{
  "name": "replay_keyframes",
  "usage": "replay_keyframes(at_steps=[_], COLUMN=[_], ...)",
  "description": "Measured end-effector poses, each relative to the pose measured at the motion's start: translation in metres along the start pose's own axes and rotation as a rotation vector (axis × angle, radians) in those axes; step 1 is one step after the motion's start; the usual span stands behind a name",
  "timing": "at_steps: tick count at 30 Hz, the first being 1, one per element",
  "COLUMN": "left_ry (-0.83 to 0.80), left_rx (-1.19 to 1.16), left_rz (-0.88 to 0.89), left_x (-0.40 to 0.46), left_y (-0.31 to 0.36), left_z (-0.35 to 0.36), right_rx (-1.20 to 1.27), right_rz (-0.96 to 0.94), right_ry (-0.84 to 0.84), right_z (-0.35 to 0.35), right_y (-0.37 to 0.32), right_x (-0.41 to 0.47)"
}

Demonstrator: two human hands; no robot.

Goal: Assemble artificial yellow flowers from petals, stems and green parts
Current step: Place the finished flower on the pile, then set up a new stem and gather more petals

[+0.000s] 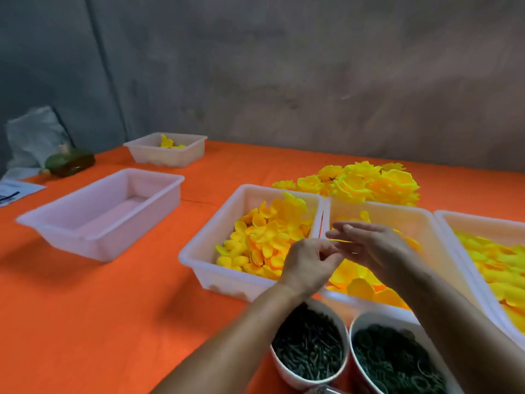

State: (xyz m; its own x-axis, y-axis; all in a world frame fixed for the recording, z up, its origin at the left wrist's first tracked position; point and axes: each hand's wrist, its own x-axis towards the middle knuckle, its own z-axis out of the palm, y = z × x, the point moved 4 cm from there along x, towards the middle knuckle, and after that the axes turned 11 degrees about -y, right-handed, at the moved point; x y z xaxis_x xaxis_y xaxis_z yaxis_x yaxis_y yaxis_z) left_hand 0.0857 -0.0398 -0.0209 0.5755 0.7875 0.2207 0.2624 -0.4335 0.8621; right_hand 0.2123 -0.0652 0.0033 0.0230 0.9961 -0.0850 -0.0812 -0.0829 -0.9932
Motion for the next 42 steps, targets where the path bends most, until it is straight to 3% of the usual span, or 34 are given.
replay_keyframes(at_steps=[9,21,36,42], left_ry=[0.046,0.109,0.147,0.142], left_rx=[-0.016,-0.049,-0.061,-0.23], left_rz=[0.004,-0.018,-0.007,-0.044], left_x=[-0.002,-0.008,-0.004,-0.007], left_y=[0.001,0.004,-0.003,-0.005], left_z=[0.0,-0.001,-0.003,-0.008], right_rx=[0.067,-0.195,-0.237,-0.27], right_rz=[-0.038,-0.126,-0.16,-0.157], right_ry=[0.177,0.124,0.104,0.124], right_z=[-0.004,0.011,0.01,0.011], right_y=[0.023,0.02,0.023,0.023], right_x=[-0.047,-0.061,-0.052,-0.053])
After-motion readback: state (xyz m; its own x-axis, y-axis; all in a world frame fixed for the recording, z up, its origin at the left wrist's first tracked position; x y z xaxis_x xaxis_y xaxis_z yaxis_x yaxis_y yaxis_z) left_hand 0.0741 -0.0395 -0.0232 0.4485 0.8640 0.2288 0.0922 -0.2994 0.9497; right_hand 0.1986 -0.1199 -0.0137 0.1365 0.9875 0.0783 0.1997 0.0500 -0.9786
